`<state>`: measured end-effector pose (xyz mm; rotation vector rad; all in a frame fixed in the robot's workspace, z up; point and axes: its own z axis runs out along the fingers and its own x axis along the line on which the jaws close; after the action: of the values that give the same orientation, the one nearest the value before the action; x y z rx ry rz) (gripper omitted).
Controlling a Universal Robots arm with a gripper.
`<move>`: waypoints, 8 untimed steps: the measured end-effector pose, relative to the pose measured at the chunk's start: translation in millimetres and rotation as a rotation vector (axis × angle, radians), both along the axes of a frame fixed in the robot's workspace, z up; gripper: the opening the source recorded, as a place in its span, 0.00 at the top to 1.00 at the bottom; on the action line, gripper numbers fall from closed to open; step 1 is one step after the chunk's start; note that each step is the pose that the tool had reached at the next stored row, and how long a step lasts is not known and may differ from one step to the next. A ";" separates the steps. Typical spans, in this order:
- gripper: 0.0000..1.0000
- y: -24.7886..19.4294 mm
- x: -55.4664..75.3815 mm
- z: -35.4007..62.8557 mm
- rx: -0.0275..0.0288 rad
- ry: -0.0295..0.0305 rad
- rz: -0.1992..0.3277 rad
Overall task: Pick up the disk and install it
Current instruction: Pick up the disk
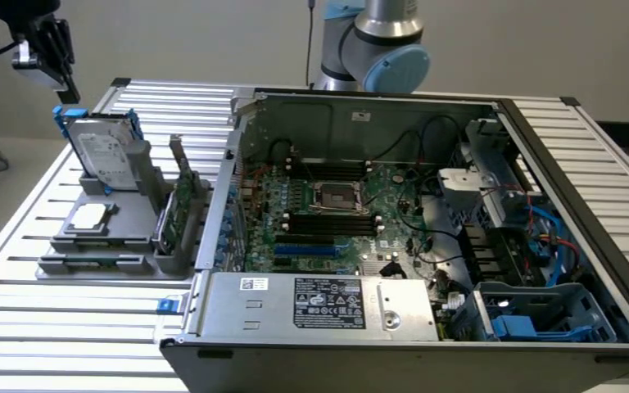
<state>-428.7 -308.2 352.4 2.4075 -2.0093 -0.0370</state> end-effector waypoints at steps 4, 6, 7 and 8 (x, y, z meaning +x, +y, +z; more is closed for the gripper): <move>0.76 0.0 -0.3 0.0 -0.0001 -0.0002 0.000; 0.64 0.0 -0.6 0.0 0.0000 -0.0007 0.000; 0.58 0.0 -0.7 0.0 0.0000 -0.0011 0.000; 0.58 0.0 -0.8 0.0 0.0000 -0.0013 0.000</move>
<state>-429.4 -308.1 352.3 2.4082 -2.0097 -0.0355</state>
